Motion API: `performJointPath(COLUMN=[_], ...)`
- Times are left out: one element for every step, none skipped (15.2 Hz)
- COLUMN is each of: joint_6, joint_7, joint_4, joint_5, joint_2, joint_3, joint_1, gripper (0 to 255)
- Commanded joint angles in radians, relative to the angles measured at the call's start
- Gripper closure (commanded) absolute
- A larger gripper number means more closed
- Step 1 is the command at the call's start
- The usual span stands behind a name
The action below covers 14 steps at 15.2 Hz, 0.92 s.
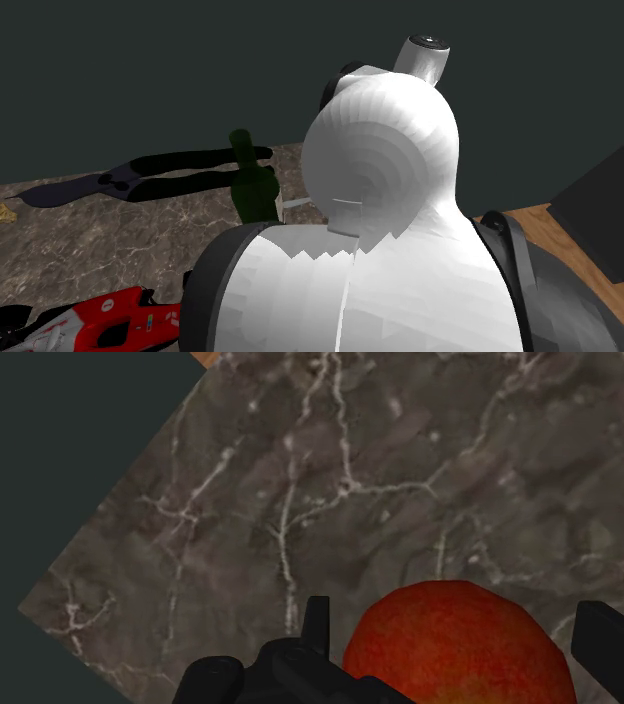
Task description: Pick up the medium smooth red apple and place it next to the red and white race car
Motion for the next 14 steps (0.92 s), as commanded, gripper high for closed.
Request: performJointPath(joint_6=[0.0, 0.0, 0.0, 0.0, 0.0, 0.0, 0.0, 0.0, 0.0, 0.0, 0.0, 0.0, -0.01, -0.021], joint_7=[0.0, 0.0, 0.0, 0.0, 0.0, 0.0, 0.0, 0.0, 0.0, 0.0, 0.0, 0.0, 0.003, 0.006], joint_4=[0.0, 0.0, 0.0, 0.0, 0.0, 0.0, 0.0, 0.0, 0.0, 0.0, 0.0, 0.0, 0.006, 0.013], joint_5=[0.0, 0.0, 0.0, 0.0, 0.0, 0.0, 0.0, 0.0, 0.0, 0.0, 0.0, 0.0, -0.004, -0.009], joint_2=[0.0, 0.0, 0.0, 0.0, 0.0, 0.0, 0.0, 0.0, 0.0, 0.0, 0.0, 0.0, -0.005, -0.011], joint_3=[0.0, 0.0, 0.0, 0.0, 0.0, 0.0, 0.0, 0.0, 0.0, 0.0, 0.0, 0.0, -0.003, -0.005], joint_1=[0.0, 0.0, 0.0, 0.0, 0.0, 0.0, 0.0, 0.0, 0.0, 0.0, 0.0, 0.0, 0.001, 0.002], gripper=[0, 0, 255, 255, 255, 255, 255, 255, 255, 255, 255, 255, 255, 255])
